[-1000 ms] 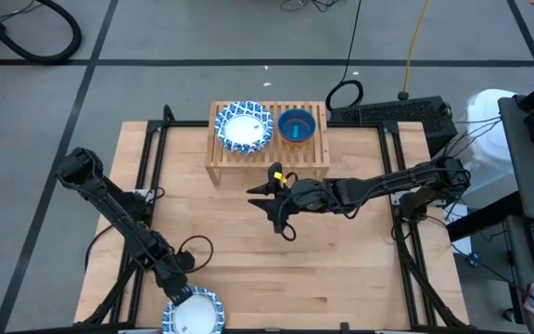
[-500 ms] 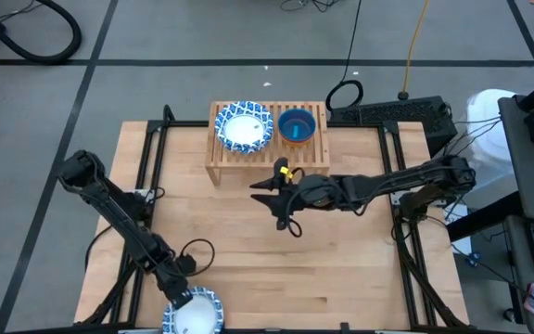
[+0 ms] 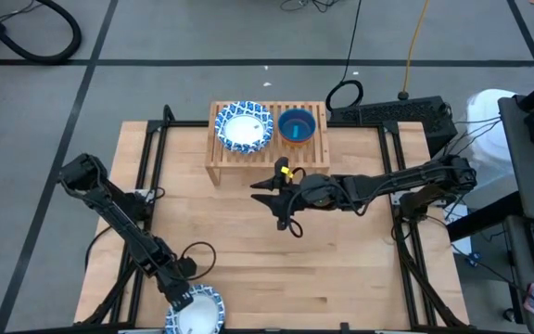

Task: Place and stack bowls onto a shelf
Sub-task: Stack the white patterned bowl on top of the white patterned bowl on the shelf, then return to Home Position

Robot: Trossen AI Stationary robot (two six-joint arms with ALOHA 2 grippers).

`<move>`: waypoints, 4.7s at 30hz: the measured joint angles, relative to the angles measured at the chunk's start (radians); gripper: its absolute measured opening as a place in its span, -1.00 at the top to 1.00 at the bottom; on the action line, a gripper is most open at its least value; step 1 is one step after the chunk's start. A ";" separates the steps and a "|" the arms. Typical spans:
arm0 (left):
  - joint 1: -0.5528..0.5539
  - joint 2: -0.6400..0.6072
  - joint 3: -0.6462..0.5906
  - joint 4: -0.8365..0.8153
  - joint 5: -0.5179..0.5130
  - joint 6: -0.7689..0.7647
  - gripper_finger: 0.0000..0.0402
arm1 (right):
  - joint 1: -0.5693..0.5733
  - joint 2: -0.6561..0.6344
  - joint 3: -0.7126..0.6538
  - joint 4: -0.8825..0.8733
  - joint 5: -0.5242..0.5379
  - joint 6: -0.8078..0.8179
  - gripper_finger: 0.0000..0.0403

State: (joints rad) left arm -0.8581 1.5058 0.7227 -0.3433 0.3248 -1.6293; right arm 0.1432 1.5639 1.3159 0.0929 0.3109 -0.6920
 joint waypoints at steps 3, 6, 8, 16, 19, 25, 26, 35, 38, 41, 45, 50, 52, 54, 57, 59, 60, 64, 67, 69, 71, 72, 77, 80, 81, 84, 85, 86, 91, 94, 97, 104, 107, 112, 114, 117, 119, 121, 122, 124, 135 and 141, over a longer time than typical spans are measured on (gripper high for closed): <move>0.000 0.000 0.000 0.002 -0.016 -0.003 0.53 | 0.000 0.000 0.000 0.000 0.001 -0.001 0.43; 0.000 0.000 0.000 0.002 -0.020 -0.003 0.53 | 0.000 0.000 0.000 0.000 0.001 -0.001 0.43; 0.000 0.000 0.000 0.002 -0.020 -0.003 0.53 | 0.000 0.000 0.000 0.000 0.001 -0.001 0.43; 0.000 0.039 0.000 0.007 -0.081 -0.014 0.53 | 0.000 0.000 0.000 0.000 0.001 -0.004 0.43; 0.001 0.102 0.005 0.022 -0.062 -0.066 0.60 | 0.000 0.000 0.000 0.001 0.002 -0.013 0.43; 0.002 0.181 0.007 0.110 0.007 -0.078 0.94 | 0.000 0.000 0.000 0.008 0.006 -0.027 0.43; 0.005 0.182 0.006 0.115 0.008 -0.082 0.95 | 0.000 0.000 0.000 0.008 0.006 -0.030 0.43; 0.049 0.181 0.006 0.075 0.013 -0.083 0.99 | 0.000 0.000 0.000 0.008 0.008 -0.034 0.43; 0.074 0.179 0.006 0.056 0.013 -0.080 0.99 | 0.000 0.000 0.000 0.008 0.009 -0.035 0.43; 0.101 0.175 0.006 0.047 0.016 -0.059 0.99 | 0.000 0.000 0.000 0.008 0.009 -0.035 0.43; 0.147 0.152 0.002 0.030 -0.015 -0.009 0.99 | 0.000 0.000 0.000 0.008 0.010 -0.035 0.43; 0.212 0.065 -0.005 -0.019 -0.192 0.081 1.00 | 0.000 -0.001 0.000 0.008 0.010 -0.036 0.43; 0.238 0.017 -0.006 -0.063 -0.262 0.105 1.00 | 0.000 -0.006 0.000 0.008 0.010 -0.038 0.43; 0.251 -0.039 -0.002 -0.111 -0.313 0.112 1.00 | 0.000 -0.015 0.000 0.007 0.010 -0.043 0.43; 0.263 -0.108 0.029 -0.216 -0.347 0.117 1.00 | 0.000 -0.029 0.000 0.009 0.012 -0.053 0.43; 0.264 -0.142 0.061 -0.312 -0.361 0.115 1.00 | 0.000 -0.039 0.000 0.007 0.026 -0.054 0.43; 0.264 -0.153 0.083 -0.350 -0.367 0.113 1.00 | 0.000 -0.043 0.000 0.011 0.035 -0.054 0.43; 0.262 -0.170 0.192 -0.515 -0.398 0.128 1.00 | 0.000 -0.072 0.000 0.006 0.062 -0.057 0.43; 0.263 -0.170 0.300 -0.650 -0.454 0.141 1.00 | 0.000 -0.101 0.000 -0.005 0.062 -0.058 0.43; 0.266 -0.170 0.374 -0.751 -0.507 0.155 1.00 | 0.003 -0.129 0.000 -0.023 0.062 -0.062 0.43; 0.274 -0.170 0.457 -0.838 -0.564 0.164 1.00 | 0.007 -0.159 0.000 -0.036 0.063 -0.062 0.43; 0.279 -0.171 0.498 -0.890 -0.599 0.169 1.00 | 0.009 -0.178 0.000 -0.045 0.063 -0.062 0.43; 0.336 -0.172 0.675 -1.114 -0.737 0.203 1.00 | 0.022 -0.279 0.000 -0.123 0.062 -0.052 0.43; 0.398 -0.172 0.769 -1.191 -0.792 0.269 1.00 | 0.029 -0.341 0.000 -0.185 0.063 -0.050 0.43; 0.424 -0.172 0.800 -1.208 -0.807 0.302 1.00 | 0.029 -0.360 0.000 -0.210 0.062 -0.050 0.43; 0.516 -0.172 0.891 -1.218 -0.859 0.426 1.00 | 0.029 -0.413 0.000 -0.282 0.063 -0.028 0.43; 0.553 -0.172 0.919 -1.216 -0.876 0.473 1.00 | 0.029 -0.429 0.000 -0.305 0.062 -0.017 0.43; 0.589 -0.170 0.949 -1.214 -0.891 0.521 1.00 | 0.029 -0.444 0.000 -0.327 0.063 -0.005 0.43; 0.804 -0.162 1.074 -1.114 -0.908 0.820 1.00 | 0.029 -0.510 0.000 -0.403 0.062 0.033 0.43; 0.932 -0.158 1.122 -0.984 -0.896 1.000 1.00 | 0.029 -0.548 0.000 -0.442 0.078 0.058 0.43; 1.051 -0.146 1.156 -0.893 -0.847 1.142 1.00 | 0.029 -0.583 0.000 -0.449 0.158 0.106 0.43; 1.266 -0.040 1.196 -0.874 -0.730 1.317 1.00 | 0.029 -0.651 0.000 -0.462 0.343 0.138 0.43; 1.326 0.012 1.196 -0.874 -0.665 1.372 1.00 | 0.029 -0.675 0.000 -0.487 0.371 0.173 0.43; 1.400 0.087 1.196 -0.875 -0.602 1.444 1.00 | 0.029 -0.709 0.000 -0.527 0.373 0.191 0.43; 1.425 0.112 1.196 -0.876 -0.580 1.454 1.00 | 0.029 -0.716 0.000 -0.532 0.372 0.191 0.43; 1.453 0.139 1.196 -0.876 -0.574 1.479 1.00 | 0.029 -0.720 0.000 -0.532 0.372 0.191 0.43; 1.472 0.156 1.196 -0.876 -0.554 1.486 1.00 | 0.029 -0.720 0.000 -0.532 0.372 0.191 0.43; 1.486 0.170 1.196 -0.878 -0.532 1.497 1.00 | 0.029 -0.720 0.000 -0.533 0.371 0.190 0.43; 1.490 0.175 1.196 -0.878 -0.523 1.505 1.00 | 0.029 -0.720 0.000 -0.533 0.371 0.185 0.43; 1.500 0.179 1.196 -0.880 -0.495 1.534 0.99 | 0.029 -0.719 0.000 -0.533 0.370 0.182 0.43; 1.498 0.179 1.196 -0.859 -0.509 1.584 0.70 | 0.029 -0.719 0.000 -0.533 0.369 0.179 0.43; 1.481 0.176 1.196 -0.859 -0.528 1.598 0.58 | 0.029 -0.719 0.000 -0.533 0.369 0.179 0.43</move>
State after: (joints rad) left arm 0.6225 1.6819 1.9186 -1.2022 -0.2027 -0.0314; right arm 0.1719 0.8452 1.3155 -0.4400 0.6804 -0.5125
